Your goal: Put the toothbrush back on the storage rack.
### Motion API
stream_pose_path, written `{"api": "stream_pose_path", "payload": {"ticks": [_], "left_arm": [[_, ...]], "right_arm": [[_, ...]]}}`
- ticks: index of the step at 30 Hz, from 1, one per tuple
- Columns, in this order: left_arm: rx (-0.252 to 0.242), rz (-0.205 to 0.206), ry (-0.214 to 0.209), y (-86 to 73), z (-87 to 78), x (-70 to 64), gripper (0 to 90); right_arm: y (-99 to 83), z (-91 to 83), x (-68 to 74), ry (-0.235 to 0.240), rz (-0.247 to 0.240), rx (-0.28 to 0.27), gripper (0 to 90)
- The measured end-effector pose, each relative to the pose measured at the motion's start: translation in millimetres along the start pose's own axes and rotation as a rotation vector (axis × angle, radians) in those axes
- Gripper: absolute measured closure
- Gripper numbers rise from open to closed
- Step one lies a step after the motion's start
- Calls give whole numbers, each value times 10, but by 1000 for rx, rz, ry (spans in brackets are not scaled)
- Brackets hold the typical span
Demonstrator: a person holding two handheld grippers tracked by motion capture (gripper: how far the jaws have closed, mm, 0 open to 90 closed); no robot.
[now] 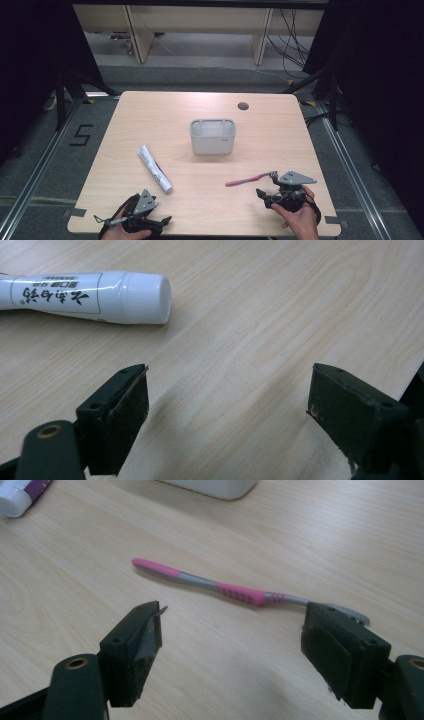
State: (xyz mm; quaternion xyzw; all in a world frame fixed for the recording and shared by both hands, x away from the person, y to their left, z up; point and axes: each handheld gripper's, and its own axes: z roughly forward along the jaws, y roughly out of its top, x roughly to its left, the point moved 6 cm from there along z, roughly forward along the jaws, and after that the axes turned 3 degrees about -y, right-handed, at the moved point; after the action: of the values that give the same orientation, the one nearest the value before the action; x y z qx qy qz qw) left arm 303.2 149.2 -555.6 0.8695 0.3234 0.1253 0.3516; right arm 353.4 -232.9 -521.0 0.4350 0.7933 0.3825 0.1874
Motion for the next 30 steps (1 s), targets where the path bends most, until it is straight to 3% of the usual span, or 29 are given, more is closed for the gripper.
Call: {"api": "stream_pose_path", "payload": {"ticks": [2, 3, 4, 5, 6, 8, 10, 12, 13, 14, 16, 18, 19, 20, 25, 28, 30], "left_arm": [[-9, -7, -4, 7, 5, -5, 160], [19, 24, -2, -5, -14, 18, 160], [-8, -5, -3, 5, 2, -1, 160], [-6, -4, -4, 4, -1, 1, 160], [-8, -6, -2, 4, 0, 5, 160], [-9, -8, 0, 5, 2, 7, 160], [-8, -7, -3, 4, 1, 3, 160], [-8, -7, -3, 5, 1, 2, 160], [-8, -7, -3, 5, 1, 2, 160], [-9, -8, -3, 6, 1, 3, 160], [-10, -8, -4, 5, 0, 3, 160], [-5, -4, -6, 4, -4, 5, 160], [-8, -6, -4, 6, 1, 0, 160], [-2, 2, -2, 3, -2, 5, 160], [-9, -7, -6, 6, 1, -1, 160], [-3, 1, -9, 4, -6, 0, 160], [18, 26, -11, -2, -22, 12, 160]], "right_arm": [[16, 11, 27, 12, 0, 1, 267], [18, 11, 40, 12, 8, 7, 271], [33, 20, 41, 4, -11, 1, 278], [42, 30, 54, 11, -13, 0, 287], [45, 29, 88, 10, 17, 7, 300], [78, 52, 81, 19, -33, -5, 315], [94, 59, 116, 15, -16, -1, 342], [124, 90, 123, 31, -59, -10, 375], [115, 87, 158, 28, -23, 9, 390], [115, 87, 158, 28, -23, 9, 390], [162, 140, 176, 42, -88, -6, 451], [168, 145, 205, 48, -69, 7, 477], [226, 170, 220, 51, -110, -18, 551], [239, 175, 242, 58, -99, -18, 577], [344, 240, 318, 70, -142, -49, 708], [362, 320, 378, 91, -153, -25, 753], [385, 375, 410, 99, -161, -19, 784]]}}
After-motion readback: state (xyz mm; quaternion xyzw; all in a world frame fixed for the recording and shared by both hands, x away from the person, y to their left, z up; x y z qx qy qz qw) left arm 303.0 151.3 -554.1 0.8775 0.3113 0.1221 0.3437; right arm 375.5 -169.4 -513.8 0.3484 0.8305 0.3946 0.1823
